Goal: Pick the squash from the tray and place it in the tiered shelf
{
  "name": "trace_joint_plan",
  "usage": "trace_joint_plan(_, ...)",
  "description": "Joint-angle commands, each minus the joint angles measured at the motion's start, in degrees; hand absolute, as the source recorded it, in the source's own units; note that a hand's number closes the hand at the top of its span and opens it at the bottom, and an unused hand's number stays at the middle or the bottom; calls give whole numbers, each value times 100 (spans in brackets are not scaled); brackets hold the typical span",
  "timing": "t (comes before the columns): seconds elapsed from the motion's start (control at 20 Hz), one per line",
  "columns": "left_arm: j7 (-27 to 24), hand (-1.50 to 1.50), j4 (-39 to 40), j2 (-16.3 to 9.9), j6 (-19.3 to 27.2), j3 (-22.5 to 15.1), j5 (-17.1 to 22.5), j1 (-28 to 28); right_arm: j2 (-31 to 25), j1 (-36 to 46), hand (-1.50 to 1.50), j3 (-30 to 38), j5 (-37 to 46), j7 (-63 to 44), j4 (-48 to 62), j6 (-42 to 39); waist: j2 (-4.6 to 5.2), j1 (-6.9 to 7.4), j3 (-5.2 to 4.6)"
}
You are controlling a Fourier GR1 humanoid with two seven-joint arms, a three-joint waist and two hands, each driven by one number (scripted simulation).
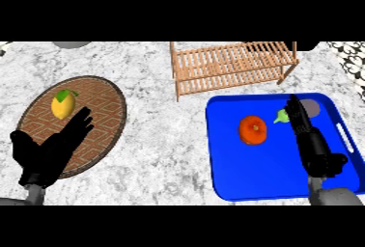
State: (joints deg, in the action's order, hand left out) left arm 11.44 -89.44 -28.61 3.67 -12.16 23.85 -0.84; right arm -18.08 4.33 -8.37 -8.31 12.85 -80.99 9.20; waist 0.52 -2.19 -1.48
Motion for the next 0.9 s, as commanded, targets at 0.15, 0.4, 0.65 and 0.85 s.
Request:
trace_joint_plan(0.15, 11, 0, 501, 354, 517, 78, -276, 124, -1354, 594, 150, 1161, -578, 473, 275, -1206, -42, 238, 153)
trace_joint_plan(0.4, 249, 0, 968, 550, 582, 266, -12, -137, -2219, 839, 150, 1314, 40, -486, 1713, -1129, 26, 328, 151)
trace_joint_plan(0.65, 71, 0, 1162, 828, 827, 74, -460, -123, -2367, 1333, -150, 1492, -279, 972, 2964, -2655, -4, 308, 160)
trace_joint_plan(0.85, -7, 0, 1254, 739, 559, 238, -318, -10, -2717, 1497, -150, 1167, -198, 946, 2713, -3628, -26, 270, 149)
